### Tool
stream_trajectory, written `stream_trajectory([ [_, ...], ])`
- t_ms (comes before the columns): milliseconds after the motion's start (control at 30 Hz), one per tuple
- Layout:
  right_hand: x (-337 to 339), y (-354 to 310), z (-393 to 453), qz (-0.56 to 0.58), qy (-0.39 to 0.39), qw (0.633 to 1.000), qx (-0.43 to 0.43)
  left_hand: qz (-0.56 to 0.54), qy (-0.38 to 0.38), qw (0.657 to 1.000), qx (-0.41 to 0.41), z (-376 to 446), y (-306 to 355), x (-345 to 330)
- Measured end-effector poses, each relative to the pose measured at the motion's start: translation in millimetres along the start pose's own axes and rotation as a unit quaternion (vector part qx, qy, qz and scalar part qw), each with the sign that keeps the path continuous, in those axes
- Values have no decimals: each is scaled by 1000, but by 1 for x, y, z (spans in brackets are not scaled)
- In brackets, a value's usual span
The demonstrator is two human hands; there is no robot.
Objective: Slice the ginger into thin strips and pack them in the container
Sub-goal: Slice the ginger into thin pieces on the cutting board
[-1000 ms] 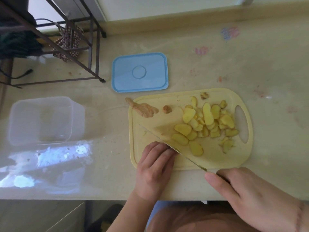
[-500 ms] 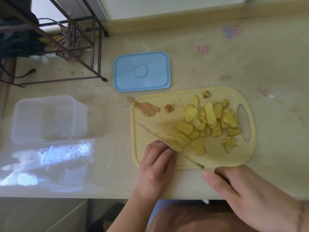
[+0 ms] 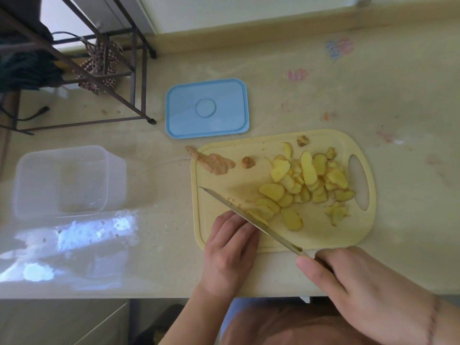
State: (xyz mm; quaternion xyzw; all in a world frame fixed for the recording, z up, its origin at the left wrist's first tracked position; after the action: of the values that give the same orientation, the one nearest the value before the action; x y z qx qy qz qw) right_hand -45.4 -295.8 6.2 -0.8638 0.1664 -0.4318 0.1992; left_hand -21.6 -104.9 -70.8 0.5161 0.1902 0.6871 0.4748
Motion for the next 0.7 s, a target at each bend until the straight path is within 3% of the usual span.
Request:
stream_trajectory([
  [267,-1,9,-7,14,-60,996,-59,7,4,1000,-9,2,3,0],
  [533,-22,-16,44,-15,-6,999,28,4,11,1000,-4,1,2,0],
  [700,-7,7,34,38,-4,999,-8,17,-5,1000,8,3,4,0],
])
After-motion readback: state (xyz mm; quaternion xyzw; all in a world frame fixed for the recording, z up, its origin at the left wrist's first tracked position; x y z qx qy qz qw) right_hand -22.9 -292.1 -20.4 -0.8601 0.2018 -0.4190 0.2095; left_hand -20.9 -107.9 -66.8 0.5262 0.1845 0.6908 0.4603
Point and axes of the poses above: each hand's wrist, its own z-axis towards the middle knuckle, its own x-axis out of the back of the hand, y = z × x, the point moved 4 cm from there along z, towards the middle knuckle, and after that the axes turned 9 degrees about -z, right-handed, at the moved point
